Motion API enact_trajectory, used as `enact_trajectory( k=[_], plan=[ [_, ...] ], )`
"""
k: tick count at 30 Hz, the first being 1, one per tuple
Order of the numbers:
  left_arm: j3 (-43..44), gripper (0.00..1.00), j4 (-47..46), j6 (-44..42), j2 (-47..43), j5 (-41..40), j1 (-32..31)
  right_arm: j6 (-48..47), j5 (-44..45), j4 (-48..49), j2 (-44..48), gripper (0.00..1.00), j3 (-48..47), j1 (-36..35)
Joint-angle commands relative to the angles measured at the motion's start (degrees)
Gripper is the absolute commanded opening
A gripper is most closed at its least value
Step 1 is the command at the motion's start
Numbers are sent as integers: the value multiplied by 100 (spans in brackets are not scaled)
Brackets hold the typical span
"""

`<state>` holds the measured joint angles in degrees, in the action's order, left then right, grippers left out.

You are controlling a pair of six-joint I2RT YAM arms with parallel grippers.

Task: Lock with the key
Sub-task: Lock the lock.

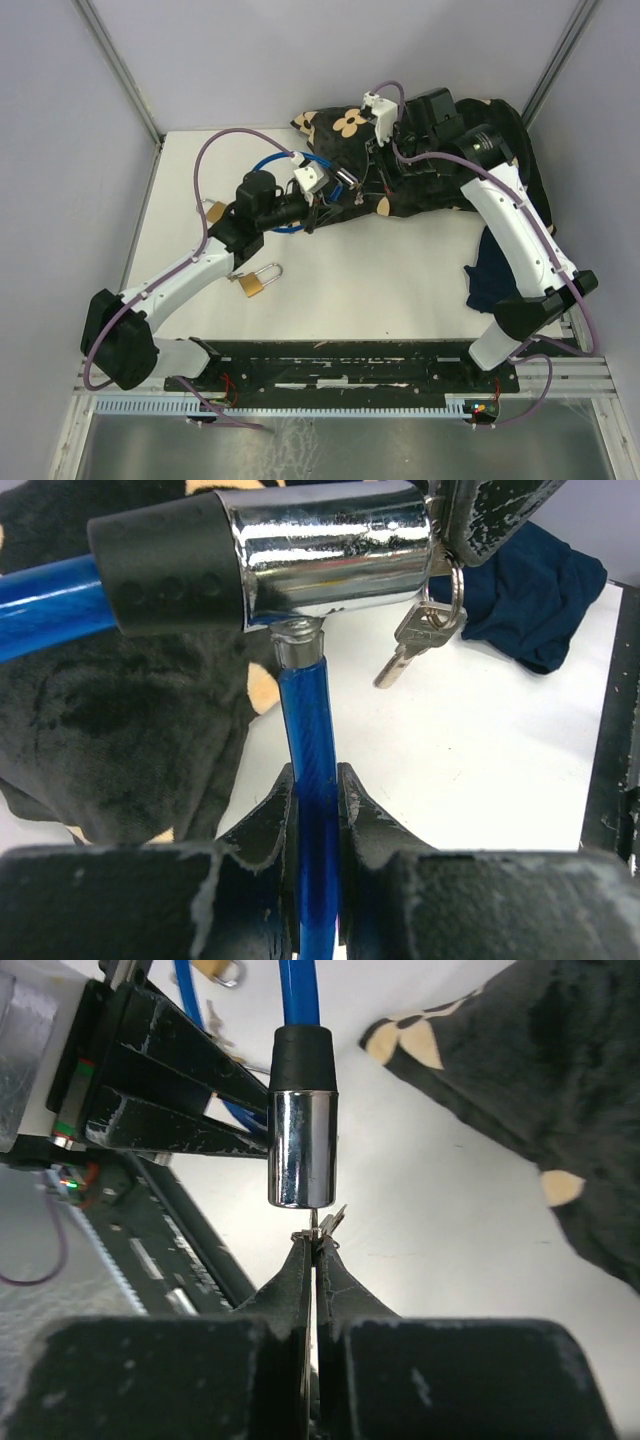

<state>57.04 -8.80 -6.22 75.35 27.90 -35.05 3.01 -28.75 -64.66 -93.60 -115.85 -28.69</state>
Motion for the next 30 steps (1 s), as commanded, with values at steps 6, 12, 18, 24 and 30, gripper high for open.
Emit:
enact_trajectory(
  k=[6, 12, 18, 24, 30],
  plan=[
    [631, 3, -703, 184, -18, 770, -77, -2047, 2566, -258, 134, 2, -67, -957],
    [692, 3, -689, 379, 126, 889, -73, -2695, 3184, 262, 505, 2, 514, -1390],
    [599, 3, -742, 492, 126, 691, 23, -2686, 3187, 369, 686, 2, 605, -1416],
    [311, 3, -914, 608, -35, 616, 387, -2426, 2597, 172, 775, 2, 476, -1043],
    [45, 3, -1249, 948, -100, 900, 826, -2425, 2107, 55, 953, 2, 541, -637]
  ],
)
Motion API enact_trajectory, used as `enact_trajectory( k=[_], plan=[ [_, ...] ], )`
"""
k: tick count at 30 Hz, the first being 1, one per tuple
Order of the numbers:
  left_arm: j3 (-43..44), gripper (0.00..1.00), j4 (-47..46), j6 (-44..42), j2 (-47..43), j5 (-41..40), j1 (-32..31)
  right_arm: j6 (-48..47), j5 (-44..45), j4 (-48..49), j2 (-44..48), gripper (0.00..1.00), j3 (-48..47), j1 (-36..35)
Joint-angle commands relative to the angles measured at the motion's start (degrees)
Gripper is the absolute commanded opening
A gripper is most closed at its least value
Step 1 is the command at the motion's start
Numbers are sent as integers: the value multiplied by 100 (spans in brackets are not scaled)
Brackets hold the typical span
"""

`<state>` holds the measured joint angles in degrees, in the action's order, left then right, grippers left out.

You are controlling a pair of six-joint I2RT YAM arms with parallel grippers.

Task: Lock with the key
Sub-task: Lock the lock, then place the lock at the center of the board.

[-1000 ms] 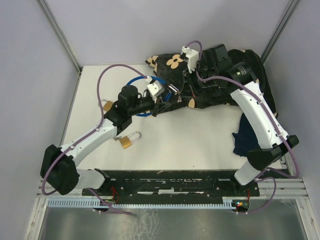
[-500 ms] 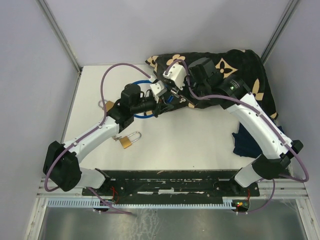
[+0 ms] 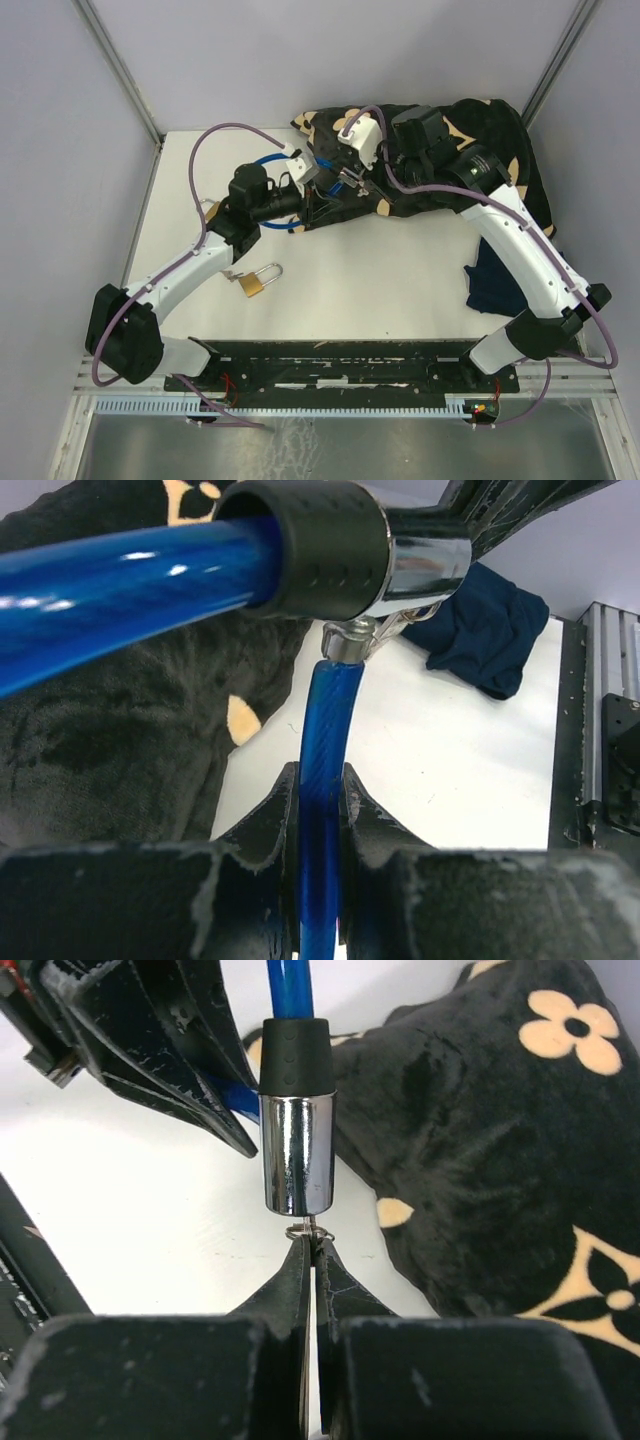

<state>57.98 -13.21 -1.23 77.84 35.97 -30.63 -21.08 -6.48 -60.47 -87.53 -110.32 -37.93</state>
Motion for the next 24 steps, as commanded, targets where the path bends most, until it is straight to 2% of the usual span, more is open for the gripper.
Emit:
enact_trajectory(
  k=[1, 7, 12, 19, 21, 24],
  plan=[
    [-76, 3, -820, 457, -349, 118, 418, 9, -273, -412, 362, 1, -22, 370],
    [-153, 3, -916, 537, -305, 266, 469, 296, -1196, -411, 439, 2, 18, 878],
    [-160, 3, -972, 593, -330, 341, 462, 822, -2918, -892, -2, 2, -450, 1416],
    [-129, 3, -850, 532, -371, 322, 542, 1147, -4029, -1235, -223, 2, -717, 1813],
    [-116, 3, -857, 540, -349, 332, 540, 1174, -4088, -1275, -236, 1, -709, 1819],
    [-111, 3, -858, 547, -353, 323, 544, 1135, -3564, -972, -10, 2, -458, 1801]
  ],
)
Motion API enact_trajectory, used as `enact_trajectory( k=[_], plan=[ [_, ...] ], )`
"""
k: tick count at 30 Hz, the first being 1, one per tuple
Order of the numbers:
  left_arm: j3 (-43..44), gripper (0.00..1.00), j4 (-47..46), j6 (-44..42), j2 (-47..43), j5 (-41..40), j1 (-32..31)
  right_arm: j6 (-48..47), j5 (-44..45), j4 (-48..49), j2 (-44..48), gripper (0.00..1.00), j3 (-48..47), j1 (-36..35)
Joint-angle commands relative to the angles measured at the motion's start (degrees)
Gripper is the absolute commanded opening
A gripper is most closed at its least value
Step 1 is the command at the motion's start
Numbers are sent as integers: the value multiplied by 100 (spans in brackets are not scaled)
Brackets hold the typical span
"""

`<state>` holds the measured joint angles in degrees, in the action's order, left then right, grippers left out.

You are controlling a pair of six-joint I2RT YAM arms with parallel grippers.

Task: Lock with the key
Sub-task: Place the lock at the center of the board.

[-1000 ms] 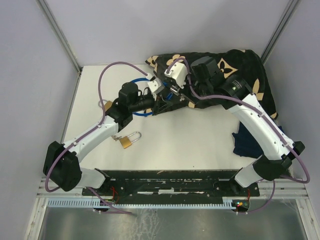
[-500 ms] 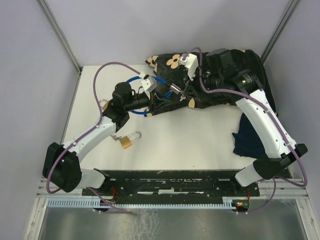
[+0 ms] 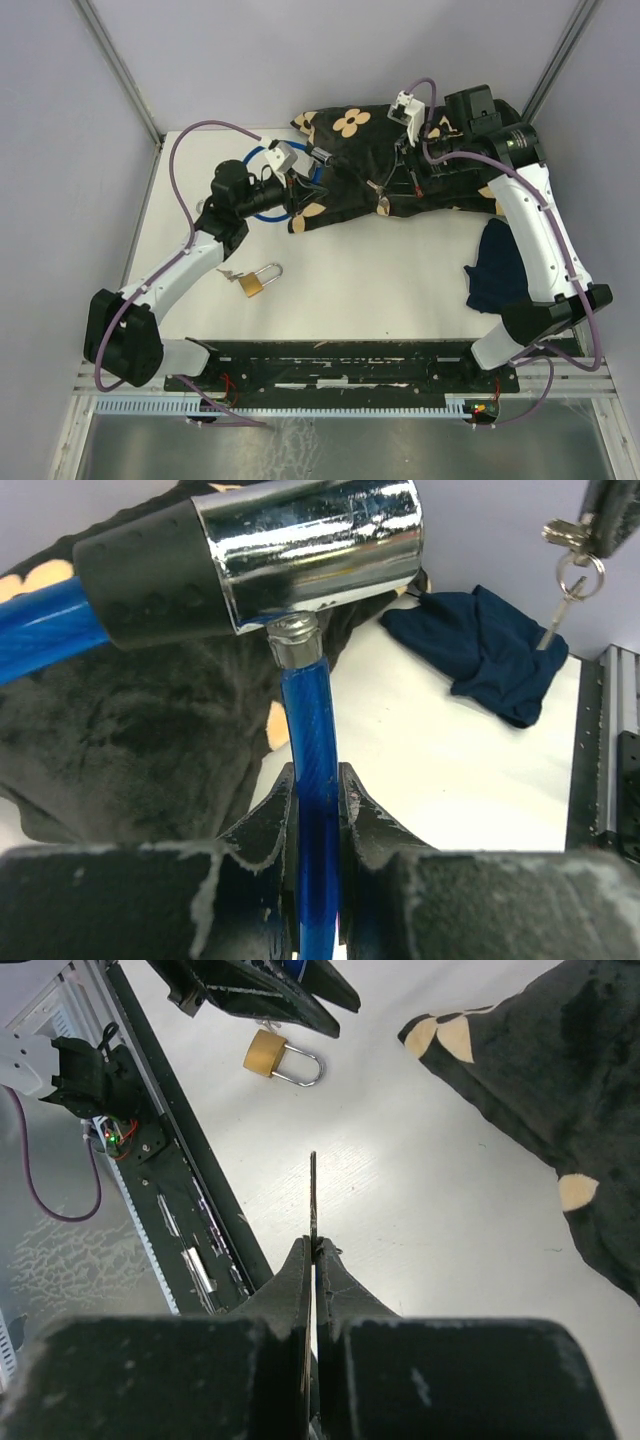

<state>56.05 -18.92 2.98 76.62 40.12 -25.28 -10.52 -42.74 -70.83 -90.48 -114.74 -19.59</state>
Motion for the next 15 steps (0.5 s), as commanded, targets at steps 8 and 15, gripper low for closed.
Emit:
enact_trajectory(
  k=[8, 15],
  plan=[
    [-132, 3, -263, 436, -384, -96, 5, -337, 755, 464, 791, 2, 1098, -6],
    [-705, 3, 517, 1510, -710, -311, 6, 263, 729, 2325, 1127, 2, 3453, 82]
  ],
)
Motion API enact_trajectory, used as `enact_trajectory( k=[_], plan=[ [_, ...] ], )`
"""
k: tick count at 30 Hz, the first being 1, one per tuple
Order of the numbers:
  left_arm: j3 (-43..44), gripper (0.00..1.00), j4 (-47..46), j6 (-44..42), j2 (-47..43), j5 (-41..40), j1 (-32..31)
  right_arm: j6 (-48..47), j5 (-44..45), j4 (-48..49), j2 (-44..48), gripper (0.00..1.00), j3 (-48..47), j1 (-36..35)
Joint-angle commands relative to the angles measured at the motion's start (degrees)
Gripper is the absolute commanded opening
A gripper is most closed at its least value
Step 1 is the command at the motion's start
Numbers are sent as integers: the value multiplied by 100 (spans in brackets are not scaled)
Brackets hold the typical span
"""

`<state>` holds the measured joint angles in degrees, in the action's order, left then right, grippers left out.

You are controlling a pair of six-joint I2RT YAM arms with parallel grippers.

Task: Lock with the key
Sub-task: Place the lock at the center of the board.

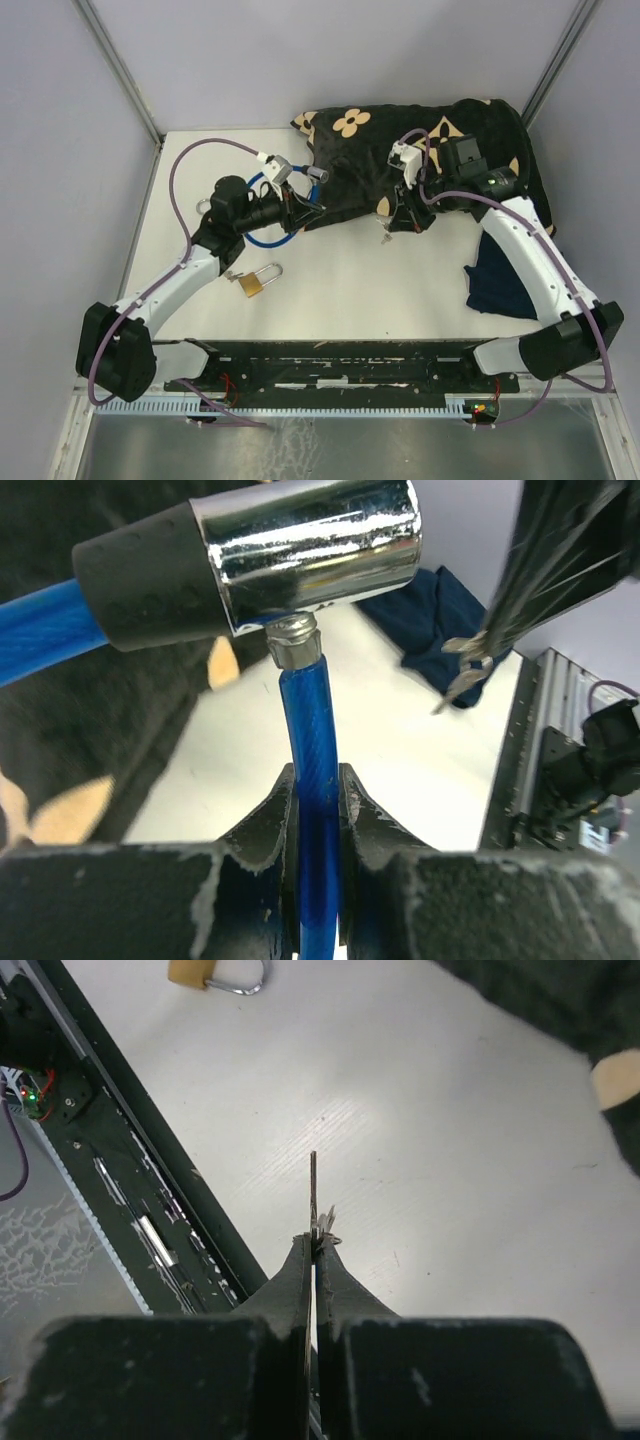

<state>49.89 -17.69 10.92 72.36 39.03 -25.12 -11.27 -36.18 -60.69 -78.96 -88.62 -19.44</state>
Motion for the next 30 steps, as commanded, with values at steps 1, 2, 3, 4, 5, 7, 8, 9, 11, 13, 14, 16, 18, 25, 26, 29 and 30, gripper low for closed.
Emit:
enact_trajectory(
  k=[1, 2, 3, 4, 5, 7, 8, 9, 11, 13, 14, 16, 18, 25, 26, 29, 30],
  plan=[
    [-97, 3, 696, 696, -286, -289, -4, 449, 21, 1506, -83, 2, 1028, 82],
    [-132, 3, 906, 679, -261, -346, -2, 575, -21, 1713, -150, 2, 1181, 105],
    [-198, 3, 990, 724, -207, -411, 4, 693, -42, 1936, -216, 2, 1399, 115],
    [-275, 3, 1029, 795, -117, -441, -1, 817, -34, 2178, -289, 2, 1563, 124],
    [-307, 3, 1068, 821, 62, -482, 3, 910, -1, 2463, -364, 3, 1702, 125],
    [-216, 3, 1305, 780, 398, -751, 27, 988, 126, 2645, -549, 3, 1839, 130],
    [-124, 3, 1455, 678, 579, -916, 72, 968, 205, 2645, -638, 3, 1871, 133],
    [-24, 3, 1577, 646, 745, -1024, 163, 957, 311, 2667, -709, 3, 1915, 140],
    [109, 3, 1577, 688, 1088, -1174, 402, 1016, 344, 2846, -811, 4, 2079, 182],
    [244, 3, 1555, 812, 1399, -1370, 631, 1104, 388, 2966, -880, 4, 2159, 229],
    [275, 3, 1527, 870, 1537, -1430, 724, 1143, 386, 3054, -927, 6, 2196, 242],
    [386, 3, 1442, 943, 1801, -1729, 843, 1316, 274, 3201, -1070, 7, 2274, 272],
    [613, 3, 1587, 969, 2046, -1897, 906, 1388, 87, 3170, -1294, 7, 2236, 311],
    [1172, 5, 1785, 844, 2504, -2324, 960, 1452, -90, 3178, -1440, 6, 2198, 432],
    [1259, 5, 1824, 850, 2578, -2307, 978, 1466, -124, 3186, -1459, 6, 2196, 440],
    [1559, 5, 1882, 855, 2813, -2266, 987, 1486, -167, 3170, -1577, 6, 2166, 463],
    [1686, 6, 1906, 840, 2905, -2282, 987, 1491, -163, 3168, -1616, 6, 2157, 467]
  ],
)
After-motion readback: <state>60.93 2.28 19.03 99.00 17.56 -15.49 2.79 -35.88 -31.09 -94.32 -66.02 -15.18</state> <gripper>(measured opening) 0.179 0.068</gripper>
